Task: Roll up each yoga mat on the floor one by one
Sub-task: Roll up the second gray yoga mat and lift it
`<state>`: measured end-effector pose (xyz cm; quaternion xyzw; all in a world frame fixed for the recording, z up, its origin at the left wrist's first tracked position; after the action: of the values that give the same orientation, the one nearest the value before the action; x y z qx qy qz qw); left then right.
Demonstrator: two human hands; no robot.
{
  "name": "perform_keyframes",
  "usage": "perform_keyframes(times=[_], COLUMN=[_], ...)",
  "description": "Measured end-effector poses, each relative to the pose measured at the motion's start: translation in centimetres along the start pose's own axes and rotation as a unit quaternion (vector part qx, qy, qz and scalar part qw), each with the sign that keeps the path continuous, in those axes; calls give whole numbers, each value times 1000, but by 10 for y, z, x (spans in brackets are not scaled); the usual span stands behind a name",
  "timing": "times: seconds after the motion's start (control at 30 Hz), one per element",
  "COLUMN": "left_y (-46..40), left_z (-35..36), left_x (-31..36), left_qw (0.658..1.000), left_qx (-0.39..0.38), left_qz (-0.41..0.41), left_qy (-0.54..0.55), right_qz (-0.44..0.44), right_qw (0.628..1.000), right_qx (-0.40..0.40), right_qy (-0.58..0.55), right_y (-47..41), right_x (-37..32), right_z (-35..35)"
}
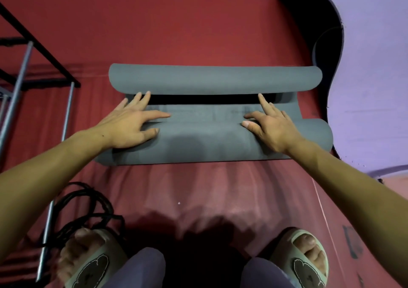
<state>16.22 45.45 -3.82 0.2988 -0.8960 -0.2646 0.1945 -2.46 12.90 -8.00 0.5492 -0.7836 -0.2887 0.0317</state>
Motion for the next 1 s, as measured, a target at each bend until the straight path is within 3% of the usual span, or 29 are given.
perform_keyframes(times=[0.2, 0.37, 0.57, 0.77, 1.0], left_y=[-2, 1, 1, -3, -3], left_z=[-11, -3, 15, 12, 5], left_x=[28, 39, 37, 39, 41], left_qw=[998, 997, 990, 994, 998], left_qx=[-2, 24, 48, 42, 15], left_qz=[-4, -37, -37, -28, -36], left_qy=[-63, -58, -129, -102, -53], right_qz=[-26, -16, 7, 5, -44], right_qw=[997, 998, 997, 997, 990], right_qx=[72, 53, 60, 61, 119], right_qy=[-8, -9, -43, -51, -70], right_y=[-8, -5, -5, -7, 4], right_x=[5, 0, -12, -16, -14], right_z=[3, 0, -9, -12, -17])
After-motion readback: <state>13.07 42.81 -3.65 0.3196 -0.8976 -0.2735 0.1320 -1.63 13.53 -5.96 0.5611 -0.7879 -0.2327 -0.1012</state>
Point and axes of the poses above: each hand's wrist, its own y-axis away from the middle knuckle, its own z-axis out of the palm, x = y × z, the point moved 3 cm from there along -y, towards the middle knuckle, and after that the axes turned 12 degrees about -x, right-handed, at the moved point
